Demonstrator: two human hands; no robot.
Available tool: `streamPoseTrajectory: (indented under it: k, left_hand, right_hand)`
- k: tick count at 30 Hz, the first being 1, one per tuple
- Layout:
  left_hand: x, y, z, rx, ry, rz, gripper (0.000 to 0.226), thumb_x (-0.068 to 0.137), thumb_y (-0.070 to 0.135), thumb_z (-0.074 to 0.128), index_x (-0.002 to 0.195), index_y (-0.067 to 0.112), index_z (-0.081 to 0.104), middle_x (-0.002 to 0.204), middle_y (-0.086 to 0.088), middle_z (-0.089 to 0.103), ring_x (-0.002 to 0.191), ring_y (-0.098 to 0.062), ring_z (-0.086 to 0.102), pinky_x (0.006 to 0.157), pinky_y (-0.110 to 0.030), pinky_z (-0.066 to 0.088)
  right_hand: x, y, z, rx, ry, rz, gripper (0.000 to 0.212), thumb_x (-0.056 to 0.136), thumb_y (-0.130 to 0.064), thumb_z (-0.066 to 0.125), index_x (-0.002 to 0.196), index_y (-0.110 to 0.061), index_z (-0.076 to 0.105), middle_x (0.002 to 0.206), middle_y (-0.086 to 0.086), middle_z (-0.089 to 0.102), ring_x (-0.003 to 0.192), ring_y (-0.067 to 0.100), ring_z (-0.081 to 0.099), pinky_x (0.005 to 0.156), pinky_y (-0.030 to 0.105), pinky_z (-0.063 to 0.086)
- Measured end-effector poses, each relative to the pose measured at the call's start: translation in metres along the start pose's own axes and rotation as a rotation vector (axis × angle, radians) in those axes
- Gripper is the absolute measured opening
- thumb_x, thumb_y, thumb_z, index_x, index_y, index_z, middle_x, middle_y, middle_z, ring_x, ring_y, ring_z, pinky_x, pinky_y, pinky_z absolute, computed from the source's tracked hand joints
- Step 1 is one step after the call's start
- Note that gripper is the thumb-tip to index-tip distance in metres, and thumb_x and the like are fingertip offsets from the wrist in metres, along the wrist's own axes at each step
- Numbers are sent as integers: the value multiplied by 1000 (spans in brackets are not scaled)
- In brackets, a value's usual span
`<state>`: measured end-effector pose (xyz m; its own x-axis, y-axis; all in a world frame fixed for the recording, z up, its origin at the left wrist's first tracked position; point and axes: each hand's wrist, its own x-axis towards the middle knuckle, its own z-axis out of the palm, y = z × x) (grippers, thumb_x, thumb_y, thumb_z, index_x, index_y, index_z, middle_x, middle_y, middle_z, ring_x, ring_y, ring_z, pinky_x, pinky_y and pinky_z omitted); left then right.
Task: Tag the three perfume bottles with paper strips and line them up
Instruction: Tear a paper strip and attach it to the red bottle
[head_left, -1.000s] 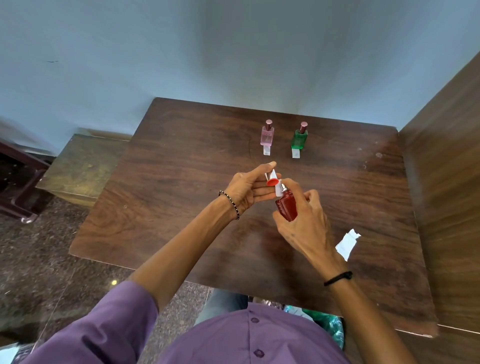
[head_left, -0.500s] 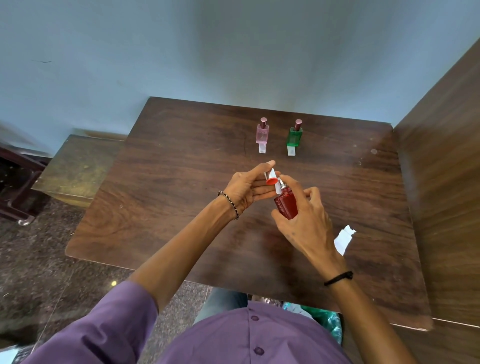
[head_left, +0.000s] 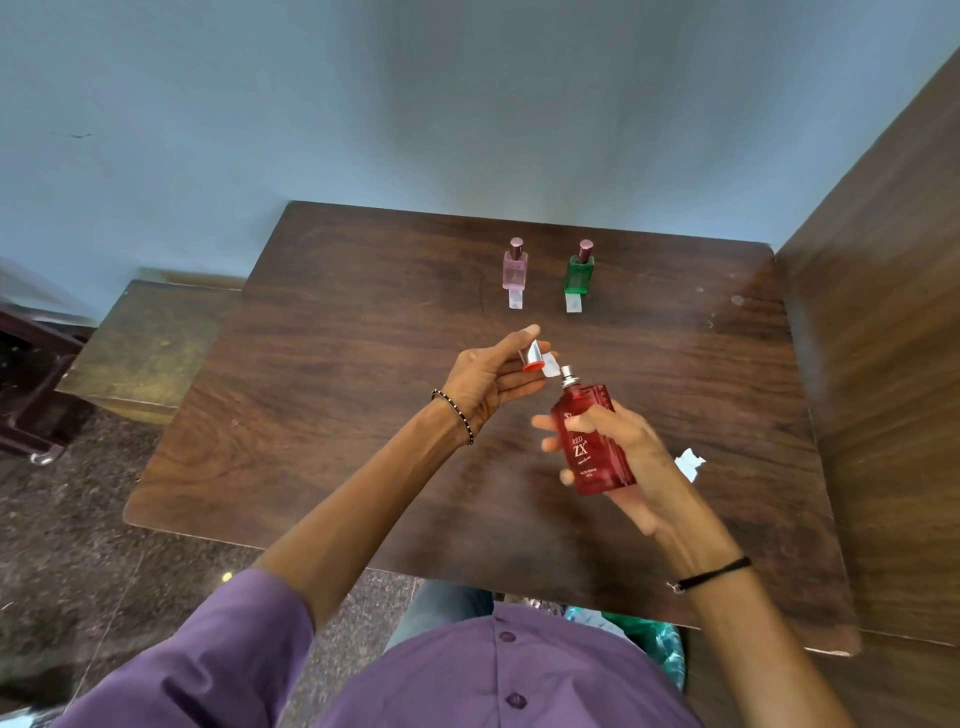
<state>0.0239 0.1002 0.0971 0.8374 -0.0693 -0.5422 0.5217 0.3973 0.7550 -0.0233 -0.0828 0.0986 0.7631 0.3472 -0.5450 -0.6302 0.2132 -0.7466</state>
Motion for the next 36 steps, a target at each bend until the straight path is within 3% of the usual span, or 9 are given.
streamPoseTrajectory:
  k: [2, 6, 11, 14, 16, 25, 30, 36]
  left_hand:
    - [0, -1, 4, 11, -1, 0, 34, 89, 31, 68, 107, 2, 71, 110, -16, 73, 102, -26, 71, 82, -30, 60]
    - [0, -1, 10, 49, -5, 4, 37, 88, 35, 68, 108, 4, 72, 106, -12, 75, 95, -20, 74, 72, -25, 59]
    - [-1, -1, 12, 114, -17, 4, 42, 88, 41, 66, 112, 7, 72, 108, -7, 76, 97, -15, 73, 70, -20, 57]
    - [-1, -4, 13, 103, -60, -12, 45, 89, 39, 66, 114, 2, 70, 110, -11, 74, 105, -20, 70, 89, -28, 55]
    - [0, -6, 13, 80, -77, -19, 43, 89, 37, 66, 113, 0, 70, 110, -14, 74, 105, -22, 71, 94, -32, 54]
    - [1, -8, 14, 96, -86, -4, 34, 90, 31, 67, 105, 0, 71, 105, -16, 75, 95, -22, 72, 90, -33, 57]
    - [4, -12, 15, 172, -59, -4, 35, 87, 31, 70, 102, -1, 72, 102, -16, 75, 96, -23, 73, 90, -33, 56]
    - [5, -13, 21, 238, -40, 104, 43, 86, 36, 70, 103, -3, 73, 100, -15, 76, 98, -26, 73, 92, -34, 56]
  right_hand:
    - [-1, -1, 1, 41, -38, 31, 37, 94, -17, 60, 130, -8, 58, 121, 19, 73, 107, 31, 72, 75, 41, 55]
    - [-2, -2, 3, 56, -40, 70, 42, 93, -23, 61, 131, -6, 58, 122, 20, 72, 112, 33, 71, 89, 50, 56]
    - [-2, -6, 6, 38, -51, 48, 41, 98, -25, 58, 132, -2, 58, 122, 22, 71, 114, 35, 70, 90, 54, 57]
    - [-1, -9, 7, 45, -51, 29, 43, 97, -25, 60, 131, 0, 58, 122, 24, 71, 112, 37, 70, 89, 55, 58]
    - [0, -10, 7, 55, -42, 25, 43, 97, -24, 61, 130, 2, 58, 120, 25, 71, 110, 40, 71, 88, 55, 58]
    - [2, -1, 5, -12, -21, -26, 52, 99, -37, 58, 135, 0, 55, 119, 25, 72, 112, 41, 69, 100, 59, 52]
    - [0, 2, 3, -174, 15, -77, 43, 101, -39, 54, 130, -8, 59, 108, 17, 77, 100, 33, 75, 90, 47, 60]
    - [3, 8, 7, -135, 205, -126, 39, 89, -51, 66, 109, -18, 71, 99, 12, 79, 92, 33, 77, 90, 54, 59]
